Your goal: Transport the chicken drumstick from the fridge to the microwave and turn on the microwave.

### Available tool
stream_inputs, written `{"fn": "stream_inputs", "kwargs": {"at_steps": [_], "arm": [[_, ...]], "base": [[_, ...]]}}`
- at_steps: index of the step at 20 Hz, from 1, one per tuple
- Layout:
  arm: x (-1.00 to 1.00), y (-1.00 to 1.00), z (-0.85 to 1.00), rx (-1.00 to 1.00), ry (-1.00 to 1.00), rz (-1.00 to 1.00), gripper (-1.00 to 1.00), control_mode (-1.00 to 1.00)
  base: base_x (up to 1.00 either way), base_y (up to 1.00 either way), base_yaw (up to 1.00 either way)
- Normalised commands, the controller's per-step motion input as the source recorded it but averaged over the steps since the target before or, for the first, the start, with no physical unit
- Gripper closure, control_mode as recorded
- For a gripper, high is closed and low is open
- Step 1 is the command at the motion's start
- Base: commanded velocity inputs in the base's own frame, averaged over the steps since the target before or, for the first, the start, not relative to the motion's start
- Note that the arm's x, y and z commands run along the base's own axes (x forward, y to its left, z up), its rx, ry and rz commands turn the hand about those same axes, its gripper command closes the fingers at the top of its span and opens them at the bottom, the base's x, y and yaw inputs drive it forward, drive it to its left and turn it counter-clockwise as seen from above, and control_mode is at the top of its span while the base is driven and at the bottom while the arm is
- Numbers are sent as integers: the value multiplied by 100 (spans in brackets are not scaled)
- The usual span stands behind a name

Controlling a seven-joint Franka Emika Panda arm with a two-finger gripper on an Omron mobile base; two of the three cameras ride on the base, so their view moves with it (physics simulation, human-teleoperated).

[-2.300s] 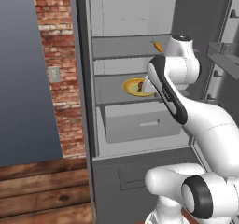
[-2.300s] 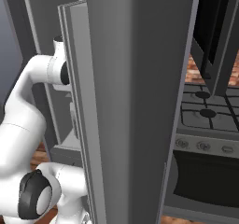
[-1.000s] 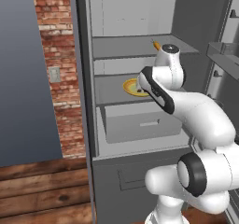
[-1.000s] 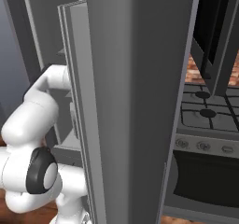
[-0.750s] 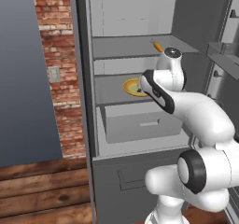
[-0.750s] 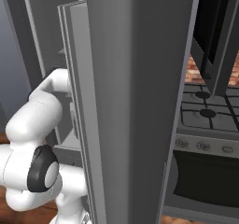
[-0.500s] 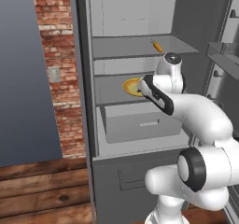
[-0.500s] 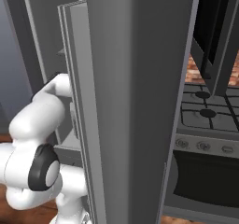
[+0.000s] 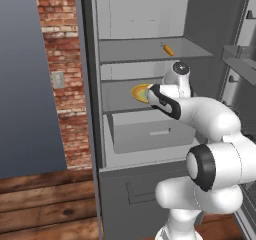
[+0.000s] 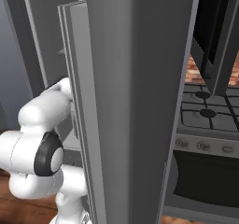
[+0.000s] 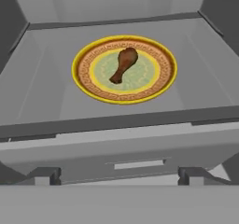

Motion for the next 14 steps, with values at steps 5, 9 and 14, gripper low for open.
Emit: {"fn": "stream_inputs", "kwargs": {"at_steps": [5,9,14], "arm": [[41,-1,-2,0,0,-2,-100,-100],[39,0,-15,0,0,-1,-100,-100],[39,-1,-14,0,0,-1,-100,-100]], "base": [[0,0,0],[0,0,0],[0,0,0]]}}
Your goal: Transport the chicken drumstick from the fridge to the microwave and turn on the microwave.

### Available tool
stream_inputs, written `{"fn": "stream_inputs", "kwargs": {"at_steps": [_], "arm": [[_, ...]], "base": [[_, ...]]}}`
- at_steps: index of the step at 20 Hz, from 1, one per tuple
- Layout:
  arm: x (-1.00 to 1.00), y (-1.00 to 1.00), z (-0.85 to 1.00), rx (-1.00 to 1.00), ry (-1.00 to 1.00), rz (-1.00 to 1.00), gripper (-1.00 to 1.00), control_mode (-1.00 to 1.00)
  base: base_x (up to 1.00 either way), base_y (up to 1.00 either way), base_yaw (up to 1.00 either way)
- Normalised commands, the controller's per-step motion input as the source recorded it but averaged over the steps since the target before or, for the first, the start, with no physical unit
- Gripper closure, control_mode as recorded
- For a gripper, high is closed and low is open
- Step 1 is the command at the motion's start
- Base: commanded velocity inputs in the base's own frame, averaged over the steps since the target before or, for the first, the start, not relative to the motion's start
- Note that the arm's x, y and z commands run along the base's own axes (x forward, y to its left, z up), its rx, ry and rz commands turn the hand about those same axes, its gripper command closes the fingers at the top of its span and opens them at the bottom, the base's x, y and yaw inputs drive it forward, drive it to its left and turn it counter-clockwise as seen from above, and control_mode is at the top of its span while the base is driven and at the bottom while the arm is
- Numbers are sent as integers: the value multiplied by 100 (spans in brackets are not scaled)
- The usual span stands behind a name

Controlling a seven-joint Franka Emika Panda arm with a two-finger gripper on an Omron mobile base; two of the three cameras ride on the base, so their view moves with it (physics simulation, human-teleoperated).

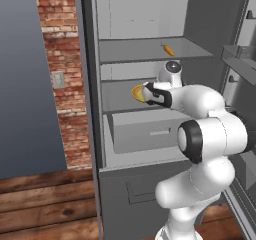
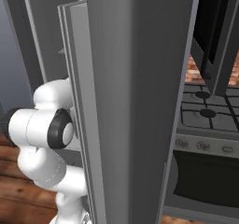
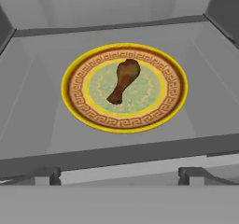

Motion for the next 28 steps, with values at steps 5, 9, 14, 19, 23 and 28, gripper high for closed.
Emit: {"fn": "stream_inputs", "kwargs": {"at_steps": [5,9,14,19,23,28], "arm": [[33,-6,-16,0,0,-1,-100,-100],[25,-11,-19,0,0,-2,-100,-100],[22,-5,-19,0,0,-1,-100,-100],[21,-5,-17,0,0,0,-100,-100],[26,-7,-12,0,0,0,-100,-100],[28,-8,-4,0,0,-1,-100,-100]], "base": [[0,0,0],[0,0,0],[0,0,0],[0,0,0],[0,0,0],[0,0,0]]}}
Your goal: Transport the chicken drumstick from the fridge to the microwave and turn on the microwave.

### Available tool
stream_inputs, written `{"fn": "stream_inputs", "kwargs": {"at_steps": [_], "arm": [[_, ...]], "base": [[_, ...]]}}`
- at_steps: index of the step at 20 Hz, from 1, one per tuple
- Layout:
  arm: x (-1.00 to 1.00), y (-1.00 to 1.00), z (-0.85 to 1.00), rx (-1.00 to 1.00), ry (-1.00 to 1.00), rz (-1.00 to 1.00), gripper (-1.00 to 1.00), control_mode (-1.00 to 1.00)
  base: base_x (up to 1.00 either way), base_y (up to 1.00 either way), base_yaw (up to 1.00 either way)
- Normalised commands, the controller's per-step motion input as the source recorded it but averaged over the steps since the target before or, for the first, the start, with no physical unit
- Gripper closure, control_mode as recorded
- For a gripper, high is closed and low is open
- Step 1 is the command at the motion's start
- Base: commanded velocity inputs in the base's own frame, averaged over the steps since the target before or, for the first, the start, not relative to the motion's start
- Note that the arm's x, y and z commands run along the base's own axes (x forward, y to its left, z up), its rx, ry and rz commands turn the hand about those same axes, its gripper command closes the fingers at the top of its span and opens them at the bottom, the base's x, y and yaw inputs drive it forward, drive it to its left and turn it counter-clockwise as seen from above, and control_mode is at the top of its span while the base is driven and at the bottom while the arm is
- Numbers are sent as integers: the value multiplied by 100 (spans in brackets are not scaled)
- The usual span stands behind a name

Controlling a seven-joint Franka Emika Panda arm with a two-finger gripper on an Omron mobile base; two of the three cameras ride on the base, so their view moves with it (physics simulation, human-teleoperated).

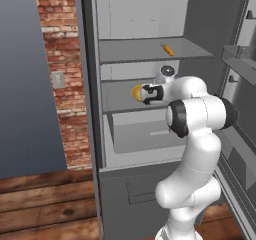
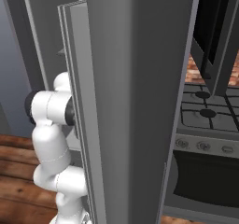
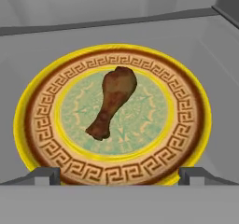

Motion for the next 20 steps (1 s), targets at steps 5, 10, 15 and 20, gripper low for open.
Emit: {"fn": "stream_inputs", "kwargs": {"at_steps": [5,10,15,20], "arm": [[24,-2,-8,0,0,0,-100,-100],[23,0,-14,0,0,0,-100,-100],[22,0,-14,0,0,0,-100,-100],[19,0,-18,0,0,0,-100,-100]], "base": [[0,0,0],[0,0,0],[0,0,0],[0,0,0]]}}
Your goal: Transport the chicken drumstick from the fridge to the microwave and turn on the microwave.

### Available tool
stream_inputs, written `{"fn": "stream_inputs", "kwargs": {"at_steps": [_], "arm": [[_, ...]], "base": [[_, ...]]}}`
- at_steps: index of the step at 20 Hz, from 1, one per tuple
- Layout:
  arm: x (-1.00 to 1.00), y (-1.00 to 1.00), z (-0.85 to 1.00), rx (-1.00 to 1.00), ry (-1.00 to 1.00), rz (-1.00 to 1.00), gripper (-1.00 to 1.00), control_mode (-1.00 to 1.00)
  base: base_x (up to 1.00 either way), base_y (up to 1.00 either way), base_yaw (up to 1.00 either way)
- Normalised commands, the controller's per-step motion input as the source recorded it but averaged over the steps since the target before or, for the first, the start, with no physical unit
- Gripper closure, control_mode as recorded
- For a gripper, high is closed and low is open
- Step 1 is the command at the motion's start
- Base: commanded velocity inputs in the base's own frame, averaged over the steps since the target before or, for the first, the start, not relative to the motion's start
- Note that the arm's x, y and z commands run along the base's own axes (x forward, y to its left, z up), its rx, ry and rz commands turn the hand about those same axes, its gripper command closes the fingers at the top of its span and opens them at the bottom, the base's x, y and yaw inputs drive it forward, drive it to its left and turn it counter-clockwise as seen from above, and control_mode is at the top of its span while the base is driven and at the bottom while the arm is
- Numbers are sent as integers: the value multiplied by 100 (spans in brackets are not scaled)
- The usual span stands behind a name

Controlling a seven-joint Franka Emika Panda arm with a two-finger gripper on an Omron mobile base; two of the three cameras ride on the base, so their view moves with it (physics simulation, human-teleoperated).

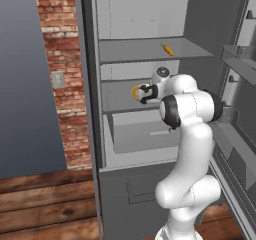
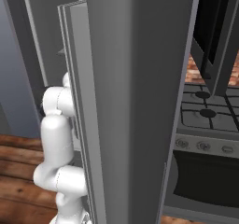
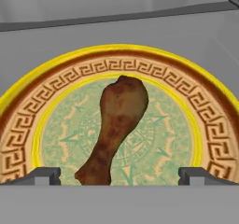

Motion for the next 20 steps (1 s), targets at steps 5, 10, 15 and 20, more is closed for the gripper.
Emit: {"fn": "stream_inputs", "kwargs": {"at_steps": [5,10,15,20], "arm": [[18,0,-19,0,0,-1,-100,-100],[18,0,-16,0,0,-1,-100,-100],[19,0,-6,0,0,-1,-100,-100],[20,0,-6,0,-2,-1,-100,-100]], "base": [[0,0,0],[0,0,0],[0,0,0],[0,0,0]]}}
